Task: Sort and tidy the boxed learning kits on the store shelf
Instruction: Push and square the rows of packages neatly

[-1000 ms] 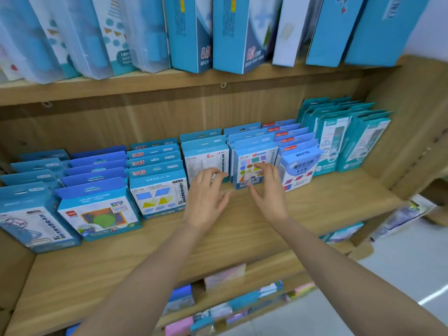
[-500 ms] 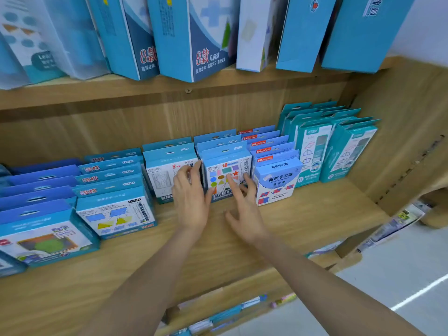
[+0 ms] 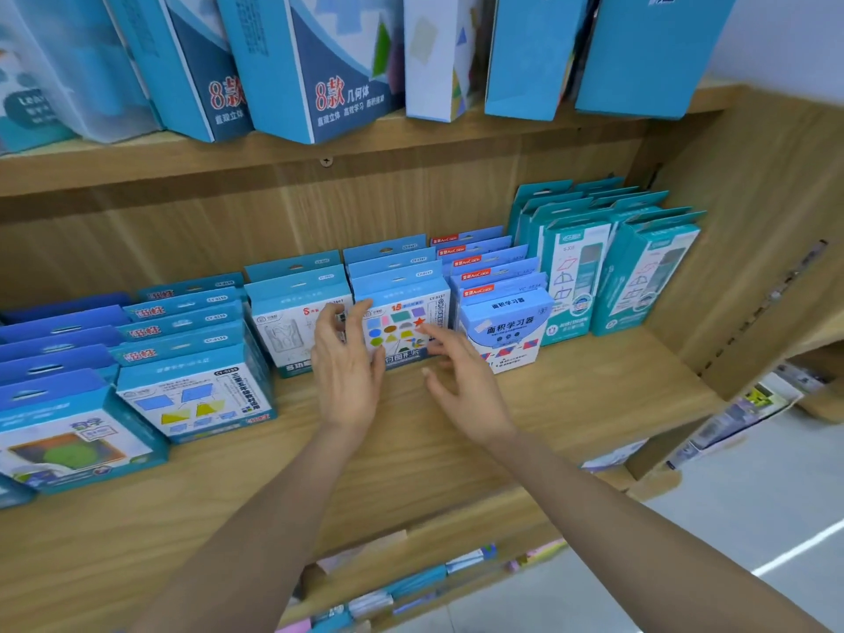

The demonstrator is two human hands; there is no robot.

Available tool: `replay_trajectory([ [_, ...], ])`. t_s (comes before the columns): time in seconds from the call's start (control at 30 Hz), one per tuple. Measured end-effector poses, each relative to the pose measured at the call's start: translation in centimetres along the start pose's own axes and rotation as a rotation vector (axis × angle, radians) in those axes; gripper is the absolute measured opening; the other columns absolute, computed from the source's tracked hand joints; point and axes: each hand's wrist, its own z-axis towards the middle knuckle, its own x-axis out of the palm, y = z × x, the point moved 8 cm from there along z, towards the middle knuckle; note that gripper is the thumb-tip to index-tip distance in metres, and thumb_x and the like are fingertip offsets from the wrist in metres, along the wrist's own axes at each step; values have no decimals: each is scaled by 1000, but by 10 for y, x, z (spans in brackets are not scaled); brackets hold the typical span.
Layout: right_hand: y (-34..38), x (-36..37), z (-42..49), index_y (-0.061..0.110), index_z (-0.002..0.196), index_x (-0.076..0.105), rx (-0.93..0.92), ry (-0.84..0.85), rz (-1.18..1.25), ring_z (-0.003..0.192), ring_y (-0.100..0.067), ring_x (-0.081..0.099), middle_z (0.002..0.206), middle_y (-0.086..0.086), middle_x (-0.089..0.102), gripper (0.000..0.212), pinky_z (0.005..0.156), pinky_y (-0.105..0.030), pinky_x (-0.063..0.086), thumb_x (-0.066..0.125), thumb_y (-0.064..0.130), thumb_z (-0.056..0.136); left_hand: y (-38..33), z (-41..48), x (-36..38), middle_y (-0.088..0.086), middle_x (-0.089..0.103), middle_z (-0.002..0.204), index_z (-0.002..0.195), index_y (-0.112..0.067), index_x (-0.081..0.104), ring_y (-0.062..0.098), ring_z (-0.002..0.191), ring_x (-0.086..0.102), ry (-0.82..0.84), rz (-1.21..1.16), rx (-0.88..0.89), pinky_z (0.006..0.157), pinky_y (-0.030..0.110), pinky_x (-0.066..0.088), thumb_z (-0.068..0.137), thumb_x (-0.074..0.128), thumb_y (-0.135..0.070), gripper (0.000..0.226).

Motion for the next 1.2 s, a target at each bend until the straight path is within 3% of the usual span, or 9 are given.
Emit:
replay_trajectory([
  [0.1, 2, -17, 0, 28, 132, 51, 2, -22, 98, 100, 1, 60, 110, 10, 65, 42, 89, -19, 50, 59, 14, 93, -4, -3, 0, 21, 36, 133, 135, -17, 39, 31, 114, 47, -21, 16, -24, 91, 47, 47, 78, 71, -9, 66],
  [0.23, -15, -59, -9, 25, 107, 62, -4, -245, 184, 79, -2, 60, 86, 15, 64, 21, 71, -20, 49, 63, 12, 90, -6, -13, 0, 21, 39, 132, 135, -13, 39, 33, 122, 37, -86, 114, -87, 98, 47, 36, 81, 69, -21, 62],
  [0.4, -62, -99, -29, 19, 122, 44, 89, -483, 70, 106, -11, 48, 112, 8, 43, 50, 90, -35, 49, 73, 14, 82, -45, -29, 20, 13, 48, 121, 124, -11, 49, 26, 116, 42, -16, 36, 15, 96, 44, 40, 84, 64, -29, 46],
  [0.53, -89, -85, -14, 17, 144, 24, 264, -290, 21, 130, -15, 34, 135, 0, 36, 100, 106, -27, 32, 86, 20, 66, -68, -28, 58, 2, 56, 128, 131, -15, 49, 19, 119, 51, 229, -186, -54, 99, 37, 44, 88, 63, -38, 51],
  [0.67, -95, -89, -2, 14, 139, 34, 277, -322, -71, 124, -20, 42, 128, -4, 47, 92, 103, -36, 40, 87, 22, 64, -81, -20, 74, 1, 64, 114, 133, -14, 51, 18, 102, 60, 287, -220, -80, 83, 30, 50, 92, 59, -31, 46],
  [0.77, -97, -96, -2, 11, 138, 37, 250, -377, -66, 124, -20, 42, 130, -4, 48, 87, 105, -39, 39, 85, 18, 66, -84, -16, 81, 4, 57, 126, 141, -10, 43, 19, 112, 55, 295, -233, -73, 94, 33, 47, 93, 57, -31, 54],
  [0.93, -92, -93, 2, 13, 143, 33, 188, -362, -19, 126, -13, 41, 137, 0, 46, 84, 105, -29, 35, 78, 10, 71, -85, -16, 75, 1, 54, 129, 141, -12, 42, 15, 117, 51, 223, -276, -59, 97, 31, 46, 93, 56, -31, 54],
  [1.1, -91, -96, 4, 16, 133, 43, 191, -325, 16, 110, -5, 43, 120, 3, 49, 70, 94, -23, 40, 79, 13, 73, -81, -19, 70, 2, 51, 126, 139, -11, 44, 14, 112, 53, 171, -282, -90, 97, 35, 48, 93, 56, -30, 50],
  [1.2, -90, -92, 8, 16, 136, 39, 192, -273, 90, 112, 0, 43, 122, 8, 49, 72, 90, -7, 37, 76, 9, 75, -80, -22, 71, 1, 48, 127, 140, -13, 42, 16, 113, 53, 152, -299, -113, 95, 40, 49, 93, 55, -31, 52],
])
